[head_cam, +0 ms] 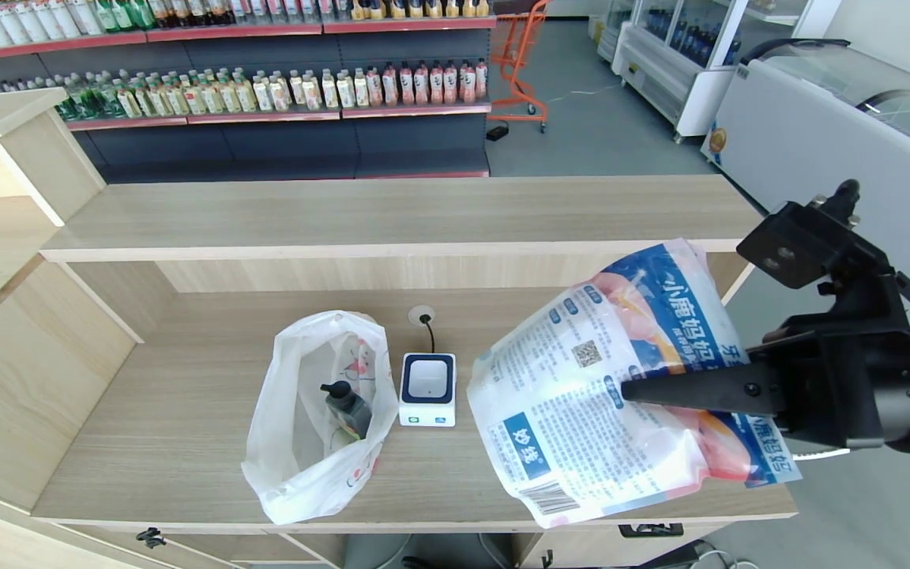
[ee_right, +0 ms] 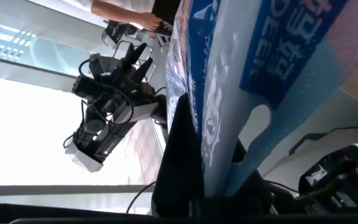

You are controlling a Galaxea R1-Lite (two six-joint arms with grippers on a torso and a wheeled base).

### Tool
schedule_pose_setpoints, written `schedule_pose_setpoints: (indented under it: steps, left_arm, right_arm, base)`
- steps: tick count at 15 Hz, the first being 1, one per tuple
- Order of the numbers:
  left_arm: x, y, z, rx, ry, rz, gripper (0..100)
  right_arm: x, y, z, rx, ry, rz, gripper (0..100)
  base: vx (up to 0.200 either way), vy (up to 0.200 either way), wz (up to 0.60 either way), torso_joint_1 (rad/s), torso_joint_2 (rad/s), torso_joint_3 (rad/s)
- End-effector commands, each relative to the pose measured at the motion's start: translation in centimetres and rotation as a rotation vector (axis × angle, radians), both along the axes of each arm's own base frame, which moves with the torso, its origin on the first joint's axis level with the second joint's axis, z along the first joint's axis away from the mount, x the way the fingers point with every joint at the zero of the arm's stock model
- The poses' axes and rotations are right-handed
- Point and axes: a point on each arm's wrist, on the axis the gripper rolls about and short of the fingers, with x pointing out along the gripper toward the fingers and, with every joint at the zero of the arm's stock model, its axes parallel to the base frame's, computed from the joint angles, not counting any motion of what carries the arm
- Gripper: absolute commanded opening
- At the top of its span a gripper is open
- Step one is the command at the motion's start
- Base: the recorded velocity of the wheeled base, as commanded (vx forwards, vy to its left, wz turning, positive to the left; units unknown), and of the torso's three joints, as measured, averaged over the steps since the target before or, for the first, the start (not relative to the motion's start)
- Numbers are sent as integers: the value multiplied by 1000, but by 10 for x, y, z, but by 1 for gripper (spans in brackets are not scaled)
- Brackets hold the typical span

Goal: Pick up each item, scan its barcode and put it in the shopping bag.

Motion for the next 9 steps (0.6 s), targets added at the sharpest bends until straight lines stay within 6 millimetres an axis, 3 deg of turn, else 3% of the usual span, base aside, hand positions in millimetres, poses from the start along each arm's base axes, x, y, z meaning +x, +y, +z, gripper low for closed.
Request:
schedule_pose_setpoints:
  steps: [1, 9]
  left_arm:
    - [0, 0, 0, 0, 2, 0, 100]
    - [0, 0, 0, 0, 2, 0, 100]
  right_arm:
    - [0, 0, 0, 0, 1, 1, 0]
    - [-4, -2, 7, 14, -30, 4, 0]
  base:
    - [0, 0, 0, 0, 0, 0]
    - [0, 0, 0, 0, 0, 0]
